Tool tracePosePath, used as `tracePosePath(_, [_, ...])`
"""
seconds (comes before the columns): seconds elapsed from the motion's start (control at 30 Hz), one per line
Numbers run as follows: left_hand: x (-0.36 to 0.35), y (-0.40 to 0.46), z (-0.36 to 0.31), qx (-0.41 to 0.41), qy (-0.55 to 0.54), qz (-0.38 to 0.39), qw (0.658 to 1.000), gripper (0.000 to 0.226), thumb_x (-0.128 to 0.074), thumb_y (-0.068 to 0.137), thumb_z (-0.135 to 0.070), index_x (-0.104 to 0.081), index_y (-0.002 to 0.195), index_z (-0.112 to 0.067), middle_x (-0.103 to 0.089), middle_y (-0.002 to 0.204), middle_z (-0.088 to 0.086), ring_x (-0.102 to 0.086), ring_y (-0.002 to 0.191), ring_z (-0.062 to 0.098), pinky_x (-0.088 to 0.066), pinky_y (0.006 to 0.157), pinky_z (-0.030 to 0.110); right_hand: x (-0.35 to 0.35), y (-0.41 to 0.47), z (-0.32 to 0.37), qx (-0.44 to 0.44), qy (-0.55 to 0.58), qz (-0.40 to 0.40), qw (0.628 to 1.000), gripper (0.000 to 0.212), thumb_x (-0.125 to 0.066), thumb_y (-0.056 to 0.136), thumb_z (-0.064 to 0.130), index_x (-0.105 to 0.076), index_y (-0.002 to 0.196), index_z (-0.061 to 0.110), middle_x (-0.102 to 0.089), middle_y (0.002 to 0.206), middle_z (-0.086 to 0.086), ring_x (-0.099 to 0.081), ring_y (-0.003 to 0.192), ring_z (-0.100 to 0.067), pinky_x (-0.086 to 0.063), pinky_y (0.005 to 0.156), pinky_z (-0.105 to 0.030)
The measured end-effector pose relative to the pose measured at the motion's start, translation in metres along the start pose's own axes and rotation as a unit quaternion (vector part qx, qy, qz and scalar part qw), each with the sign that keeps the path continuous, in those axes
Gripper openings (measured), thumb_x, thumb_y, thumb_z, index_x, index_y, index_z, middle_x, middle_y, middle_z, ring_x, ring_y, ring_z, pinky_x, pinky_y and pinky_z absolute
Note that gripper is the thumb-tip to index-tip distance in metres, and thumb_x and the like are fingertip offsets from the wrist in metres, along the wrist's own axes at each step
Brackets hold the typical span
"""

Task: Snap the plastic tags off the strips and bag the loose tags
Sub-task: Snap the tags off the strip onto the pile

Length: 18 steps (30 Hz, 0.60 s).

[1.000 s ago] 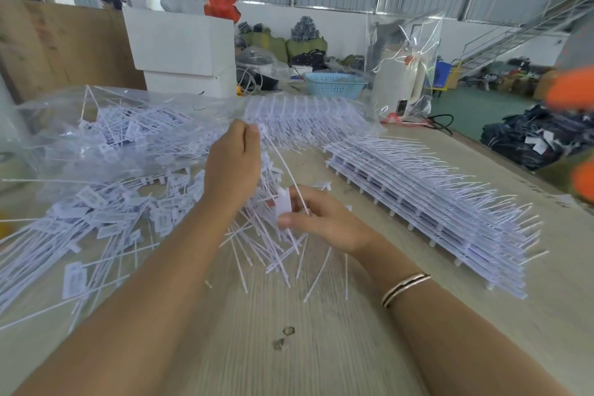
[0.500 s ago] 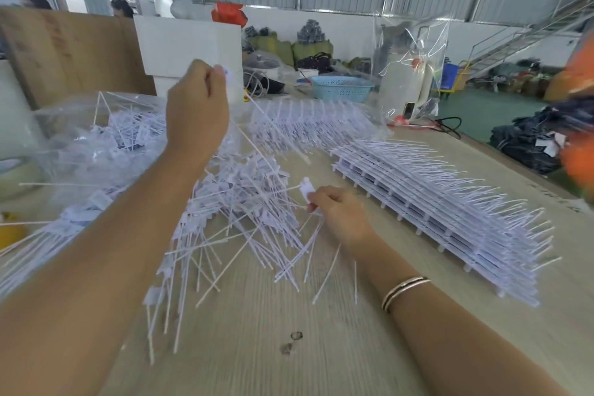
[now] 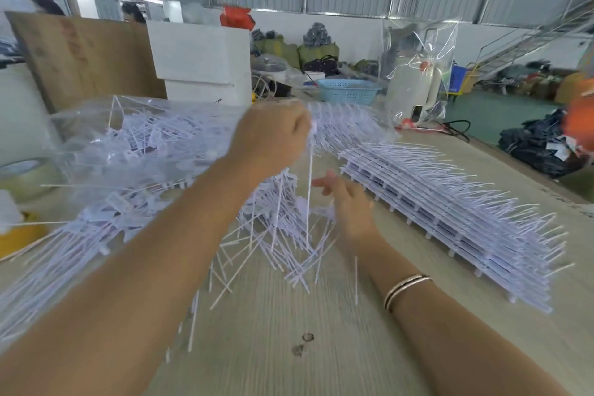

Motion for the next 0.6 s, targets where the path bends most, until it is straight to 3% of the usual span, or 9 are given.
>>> tracePosePath(0.03, [-0.013, -0.006, -0.008, -0.013, 0.003, 0.016, 1.000, 0.023, -0.034, 0.101, -0.023, -0.049, 0.084, -0.016, -0.041, 0.057, -0.005, -0.043, 0.053, 0.017, -0.028, 0.060, 0.031, 0.006, -0.003, 0.002, 0.003, 0.050, -0.001, 0.999, 0.044, -0.033, 0.096, 0.052, -0.069, 0.082, 0.034, -0.062, 0.091, 0.009, -0.053, 0.109, -0.014, -0.026, 0.108, -0.047])
tracePosePath(0.1, [-0.035, -0.017, -0.016, -0.015, -0.026, 0.034, 0.999, 0.016, -0.036, 0.099, -0.018, -0.050, 0.094, -0.014, -0.042, 0.057, -0.008, -0.045, 0.053, 0.017, -0.027, 0.060, 0.030, 0.008, -0.006, 0.007, 0.017, 0.100, 0.034, 0.994, 0.055, -0.029, 0.090, 0.056, -0.070, 0.082, 0.020, -0.066, 0.084, 0.015, -0.057, 0.093, 0.004, -0.035, 0.095, -0.030])
tracePosePath(0.17, [-0.052, -0.027, -0.020, 0.003, -0.092, 0.051, 0.994, 0.011, -0.035, 0.098, -0.015, -0.047, 0.097, -0.015, -0.050, 0.058, -0.005, -0.052, 0.056, 0.019, -0.036, 0.055, 0.032, 0.001, -0.009, 0.012, 0.047, 0.084, 0.085, 0.992, 0.050, -0.037, 0.096, 0.044, -0.065, 0.074, 0.008, -0.065, 0.075, 0.010, -0.058, 0.076, -0.001, -0.039, 0.081, -0.022])
tracePosePath(0.23, [-0.058, -0.034, -0.021, 0.011, -0.127, 0.058, 0.990, 0.013, -0.035, 0.099, -0.018, -0.047, 0.098, -0.017, -0.054, 0.059, -0.004, -0.054, 0.055, 0.014, -0.041, 0.053, 0.033, 0.002, -0.009, 0.015, 0.067, 0.109, 0.086, 0.988, 0.040, -0.043, 0.099, 0.020, -0.061, 0.068, 0.001, -0.062, 0.067, 0.004, -0.056, 0.067, -0.007, -0.042, 0.075, -0.020])
tracePosePath(0.33, [-0.046, -0.039, -0.013, -0.004, -0.085, 0.004, 0.996, 0.020, -0.039, 0.099, -0.025, -0.051, 0.085, -0.018, -0.044, 0.056, -0.012, -0.043, 0.052, 0.004, -0.034, 0.063, 0.031, 0.014, -0.003, 0.009, 0.051, 0.220, 0.052, 0.973, 0.039, -0.043, 0.097, 0.010, -0.062, 0.063, 0.010, -0.062, 0.060, 0.010, -0.055, 0.059, 0.000, -0.040, 0.063, -0.006])
tracePosePath(0.4, [-0.041, -0.043, 0.002, 0.012, -0.076, -0.003, 0.997, 0.032, -0.040, 0.099, -0.029, -0.050, 0.073, -0.013, -0.051, 0.057, -0.004, -0.048, 0.055, 0.014, -0.039, 0.070, 0.034, 0.014, -0.002, 0.006, 0.038, 0.273, 0.061, 0.959, 0.041, -0.044, 0.096, 0.010, -0.065, 0.061, 0.014, -0.064, 0.062, 0.007, -0.057, 0.060, -0.001, -0.041, 0.063, -0.007])
tracePosePath(0.47, [-0.041, -0.049, 0.016, 0.037, -0.108, 0.004, 0.993, 0.041, -0.042, 0.098, -0.033, -0.054, 0.070, -0.007, -0.056, 0.058, 0.006, -0.053, 0.056, 0.023, -0.043, 0.064, 0.035, 0.004, -0.003, 0.008, 0.035, 0.281, 0.094, 0.954, 0.034, -0.049, 0.091, 0.016, -0.065, 0.061, 0.012, -0.064, 0.062, 0.004, -0.057, 0.060, -0.004, -0.042, 0.064, -0.011])
tracePosePath(0.6, [-0.045, -0.061, 0.024, 0.050, -0.137, 0.014, 0.989, 0.045, -0.047, 0.097, -0.038, -0.046, 0.063, -0.007, -0.038, 0.048, 0.007, -0.042, 0.046, 0.021, -0.032, 0.051, 0.032, -0.001, -0.007, 0.006, 0.012, 0.229, 0.103, 0.968, 0.041, -0.048, 0.084, 0.042, -0.058, 0.060, 0.010, -0.056, 0.058, 0.001, -0.050, 0.056, -0.004, -0.040, 0.060, -0.011])
Point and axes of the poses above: each hand's wrist, its own y-axis towards the middle knuckle, its own x-axis out of the back of the hand, z = x × y, the point moved 9 cm from there along y, towards the middle knuckle
